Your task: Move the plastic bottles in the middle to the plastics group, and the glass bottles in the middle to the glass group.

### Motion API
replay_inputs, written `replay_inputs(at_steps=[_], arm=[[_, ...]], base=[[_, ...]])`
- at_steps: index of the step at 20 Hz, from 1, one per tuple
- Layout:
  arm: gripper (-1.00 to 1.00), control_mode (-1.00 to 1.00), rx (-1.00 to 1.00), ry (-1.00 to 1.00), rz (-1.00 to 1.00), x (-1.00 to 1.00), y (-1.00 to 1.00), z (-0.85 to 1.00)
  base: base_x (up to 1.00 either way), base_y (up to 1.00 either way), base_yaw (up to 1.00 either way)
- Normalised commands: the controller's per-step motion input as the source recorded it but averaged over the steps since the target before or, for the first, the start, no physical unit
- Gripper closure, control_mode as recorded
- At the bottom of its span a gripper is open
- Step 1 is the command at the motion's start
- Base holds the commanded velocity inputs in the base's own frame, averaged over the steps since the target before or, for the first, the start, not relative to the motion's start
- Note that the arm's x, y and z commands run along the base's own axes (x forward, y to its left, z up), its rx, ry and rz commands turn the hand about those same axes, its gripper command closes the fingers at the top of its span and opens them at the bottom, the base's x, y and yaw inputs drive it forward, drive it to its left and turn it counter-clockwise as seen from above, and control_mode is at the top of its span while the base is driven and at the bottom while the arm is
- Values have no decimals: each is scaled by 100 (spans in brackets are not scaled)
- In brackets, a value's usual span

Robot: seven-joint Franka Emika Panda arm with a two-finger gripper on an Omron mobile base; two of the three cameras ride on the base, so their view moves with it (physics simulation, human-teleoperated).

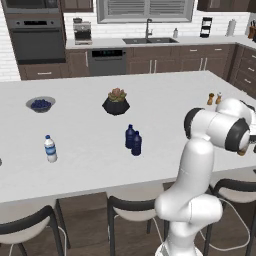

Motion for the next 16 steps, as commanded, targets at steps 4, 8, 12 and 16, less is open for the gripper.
replay_inputs(at_steps=[4, 8, 12, 16], arm=[[100, -100, 0, 0, 0, 7, -16, 0], [100, -100, -3, 1, 0, 0, -9, -3], [100, -100, -1, 0, 0, 0, 0, -27], [100, -100, -1, 0, 0, 0, 0, -11]], base=[[0, 0, 0], [0, 0, 0], [0, 0, 0], [0, 0, 0]])
